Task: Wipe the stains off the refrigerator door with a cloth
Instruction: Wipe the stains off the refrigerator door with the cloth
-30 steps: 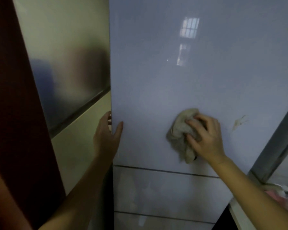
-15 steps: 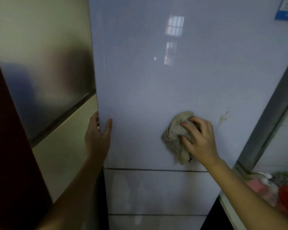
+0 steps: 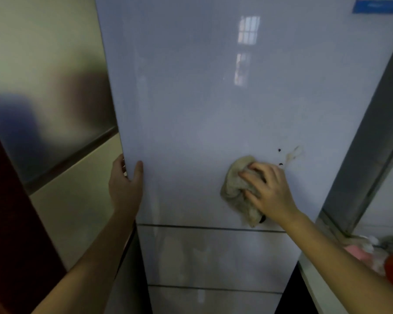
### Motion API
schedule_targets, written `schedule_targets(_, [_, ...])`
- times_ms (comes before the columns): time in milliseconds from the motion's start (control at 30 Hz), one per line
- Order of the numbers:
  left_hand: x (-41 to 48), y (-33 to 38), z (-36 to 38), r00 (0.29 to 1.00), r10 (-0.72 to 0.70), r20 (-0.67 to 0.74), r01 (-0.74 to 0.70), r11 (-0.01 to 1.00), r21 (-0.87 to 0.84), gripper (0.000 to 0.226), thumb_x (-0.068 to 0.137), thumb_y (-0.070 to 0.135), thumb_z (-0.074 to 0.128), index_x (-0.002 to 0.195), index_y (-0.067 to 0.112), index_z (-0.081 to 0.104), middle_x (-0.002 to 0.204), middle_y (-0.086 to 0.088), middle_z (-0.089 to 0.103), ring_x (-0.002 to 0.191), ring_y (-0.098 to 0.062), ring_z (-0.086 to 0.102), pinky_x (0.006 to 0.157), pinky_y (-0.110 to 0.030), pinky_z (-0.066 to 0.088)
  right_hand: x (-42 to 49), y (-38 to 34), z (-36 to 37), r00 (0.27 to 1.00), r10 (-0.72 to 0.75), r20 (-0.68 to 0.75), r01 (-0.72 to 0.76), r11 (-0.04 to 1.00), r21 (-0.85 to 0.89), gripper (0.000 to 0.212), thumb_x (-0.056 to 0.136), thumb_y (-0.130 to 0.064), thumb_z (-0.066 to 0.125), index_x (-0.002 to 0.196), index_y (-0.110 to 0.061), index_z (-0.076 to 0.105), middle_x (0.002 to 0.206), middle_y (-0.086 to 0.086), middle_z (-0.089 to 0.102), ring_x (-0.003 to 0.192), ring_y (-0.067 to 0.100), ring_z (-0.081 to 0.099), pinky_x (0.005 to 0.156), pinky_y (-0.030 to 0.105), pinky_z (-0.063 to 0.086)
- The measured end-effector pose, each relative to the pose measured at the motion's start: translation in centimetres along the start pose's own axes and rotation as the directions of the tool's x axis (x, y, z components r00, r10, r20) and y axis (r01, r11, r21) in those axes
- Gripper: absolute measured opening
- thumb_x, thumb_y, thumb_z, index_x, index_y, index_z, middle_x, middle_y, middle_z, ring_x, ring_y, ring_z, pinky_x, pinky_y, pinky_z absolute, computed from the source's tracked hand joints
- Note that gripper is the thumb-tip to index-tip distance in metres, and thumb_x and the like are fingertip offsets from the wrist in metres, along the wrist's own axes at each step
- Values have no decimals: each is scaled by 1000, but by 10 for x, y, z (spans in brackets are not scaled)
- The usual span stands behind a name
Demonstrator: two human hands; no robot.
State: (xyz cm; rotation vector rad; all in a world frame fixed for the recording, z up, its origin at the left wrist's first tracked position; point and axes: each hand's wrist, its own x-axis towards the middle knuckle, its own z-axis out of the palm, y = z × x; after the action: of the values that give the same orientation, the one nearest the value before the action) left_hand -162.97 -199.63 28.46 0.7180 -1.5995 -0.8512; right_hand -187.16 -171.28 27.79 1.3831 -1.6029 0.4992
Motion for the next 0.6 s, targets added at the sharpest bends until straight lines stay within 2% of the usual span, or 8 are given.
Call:
schedule_targets(133, [-1, 6, -1, 1000, -18, 6, 17, 999, 40, 56, 95, 48, 59, 141, 17, 50, 135, -5, 63, 113, -19, 62, 94, -41, 52, 3, 20, -13, 998, -52, -44, 52, 999, -4, 41, 85, -22, 75, 125, -14, 70, 127, 11, 55, 109, 33, 54, 89, 44, 44])
schedule_targets(267, [0, 10, 3, 999, -36, -11, 37, 997, 71, 51, 100, 38, 60, 142, 11, 50, 137, -10, 62, 115, -22, 60, 90, -35, 45, 23, 49, -40, 988, 57, -142, -60, 998, -15, 40, 87, -24, 75, 125, -14, 70, 125, 14, 59, 106, 36, 55, 87, 43, 42])
schedule_targets(400, [1, 5, 6, 999, -46, 1, 46, 996, 76, 54, 99, 39, 61, 144, 13, 46, 140, -9, 58, 118, -25, 60, 93, -38, 48, 16, 63, -47, 982, 98, -164, -98, 995, 4, 40, 90, -26, 74, 127, -13, 69, 127, 14, 57, 111, 34, 53, 92, 43, 41])
schedule_targets(500, [4, 0, 5, 999, -43, 15, 41, 994, 98, 59, 97, 47, 61, 144, 16, 46, 140, -8, 59, 119, -26, 61, 95, -44, 52, -14, 65, -31, 995, 5, -99, -4, 1000, 9, 43, 88, -23, 76, 130, -16, 68, 129, 12, 57, 112, 35, 54, 91, 45, 44])
schedule_targets(600, [4, -1, 5, 999, -41, 19, 39, 992, 120, 58, 98, 45, 61, 145, 15, 46, 140, -10, 59, 120, -27, 61, 95, -42, 51, -39, 71, -22, 988, -155, -24, 155, 988, 2, 40, 94, -28, 69, 133, -19, 65, 131, 11, 57, 113, 32, 54, 88, 46, 48])
